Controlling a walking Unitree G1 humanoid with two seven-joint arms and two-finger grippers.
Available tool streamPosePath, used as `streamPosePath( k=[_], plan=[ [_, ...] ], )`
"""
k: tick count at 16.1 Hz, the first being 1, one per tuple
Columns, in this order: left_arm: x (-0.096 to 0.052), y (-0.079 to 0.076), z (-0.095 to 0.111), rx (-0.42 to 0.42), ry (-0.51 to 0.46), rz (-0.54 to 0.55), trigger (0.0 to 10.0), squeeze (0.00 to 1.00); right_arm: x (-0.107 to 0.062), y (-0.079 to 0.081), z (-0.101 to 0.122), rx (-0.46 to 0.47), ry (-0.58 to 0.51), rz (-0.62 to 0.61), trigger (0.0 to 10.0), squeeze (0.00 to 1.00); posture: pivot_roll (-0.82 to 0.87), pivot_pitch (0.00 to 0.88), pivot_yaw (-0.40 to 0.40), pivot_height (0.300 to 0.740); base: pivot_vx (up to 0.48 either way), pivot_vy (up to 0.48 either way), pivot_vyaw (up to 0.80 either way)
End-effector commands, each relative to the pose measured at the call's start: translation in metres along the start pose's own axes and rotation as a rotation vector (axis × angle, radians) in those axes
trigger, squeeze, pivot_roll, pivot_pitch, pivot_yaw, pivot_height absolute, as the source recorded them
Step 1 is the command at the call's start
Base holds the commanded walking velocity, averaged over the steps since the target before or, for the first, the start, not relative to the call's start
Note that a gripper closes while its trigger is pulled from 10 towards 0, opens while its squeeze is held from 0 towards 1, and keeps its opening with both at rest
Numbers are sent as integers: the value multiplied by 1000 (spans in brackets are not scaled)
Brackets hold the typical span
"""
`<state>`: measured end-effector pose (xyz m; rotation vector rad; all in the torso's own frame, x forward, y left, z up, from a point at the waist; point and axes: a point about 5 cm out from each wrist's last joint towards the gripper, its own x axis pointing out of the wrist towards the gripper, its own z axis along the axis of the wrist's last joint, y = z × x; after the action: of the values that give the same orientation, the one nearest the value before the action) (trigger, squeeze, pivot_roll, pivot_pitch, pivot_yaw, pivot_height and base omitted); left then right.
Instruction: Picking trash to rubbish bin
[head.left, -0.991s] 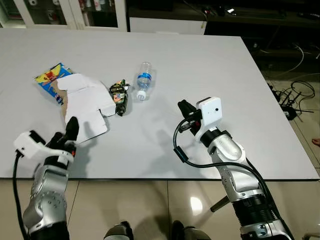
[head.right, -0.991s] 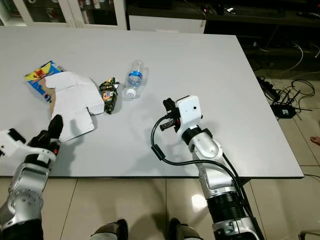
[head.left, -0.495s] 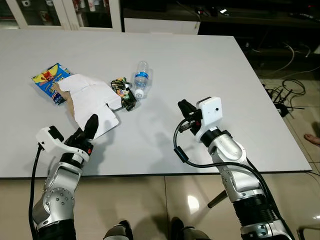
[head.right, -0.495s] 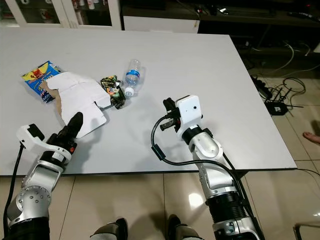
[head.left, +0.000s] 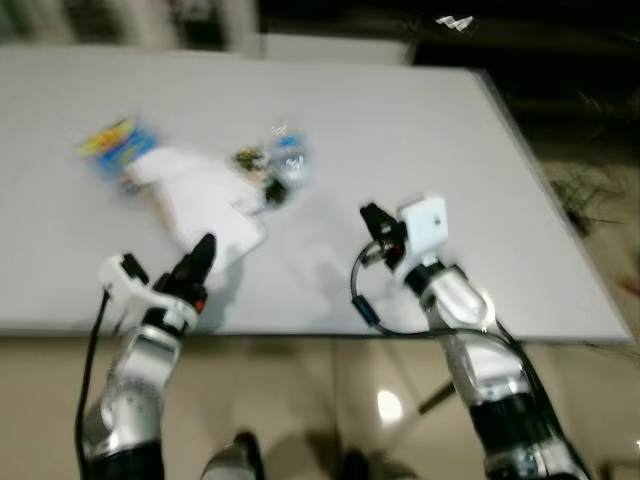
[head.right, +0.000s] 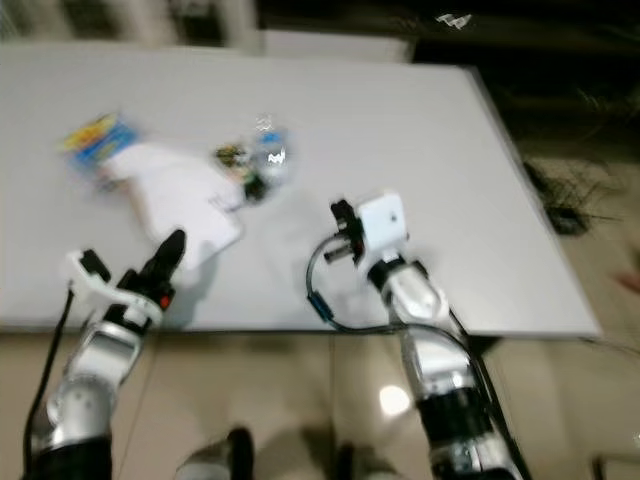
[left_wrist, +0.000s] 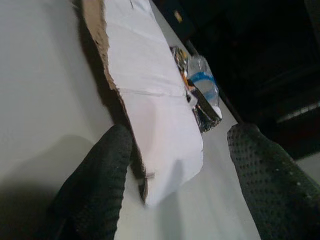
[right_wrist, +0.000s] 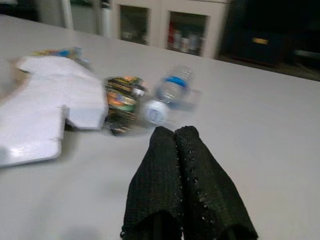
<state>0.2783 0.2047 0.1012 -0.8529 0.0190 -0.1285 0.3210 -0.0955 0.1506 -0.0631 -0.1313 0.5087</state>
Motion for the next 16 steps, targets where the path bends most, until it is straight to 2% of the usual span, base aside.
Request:
streamPosePath(
  k=[1,8,10,13,14,15,16],
  plan=[
    [-8,16,-16,-27,75,82,0,0,-2,-2,-1,2,8,-7,10000,0,-25,163,-53,740,0,0,0],
    [-10,16,-17,-28,71,84,0,0,-4,-1,-3,17,37,22,10000,0,-29,168,-54,740,0,0,0],
    [-9,18,-15,-23,65,90,0,0,-7,-3,-7,60,102,107,10000,0,-32,169,-54,740,0,0,0],
    [-9,18,-15,-5,75,87,0,0,-12,-8,-11,48,150,187,10000,0,-38,168,-56,740,0,0,0],
    [-9,19,-17,19,98,107,3412,0,-13,-9,-13,46,162,195,10000,0,-38,168,-56,740,0,0,0],
    [-8,19,-17,42,96,117,10000,0,-14,-9,-13,47,168,199,10000,0,-38,168,-56,740,0,0,0],
    [-9,19,-15,61,91,141,10000,592,-14,-8,-12,53,174,208,10000,0,-40,170,-59,740,0,0,0]
  ],
)
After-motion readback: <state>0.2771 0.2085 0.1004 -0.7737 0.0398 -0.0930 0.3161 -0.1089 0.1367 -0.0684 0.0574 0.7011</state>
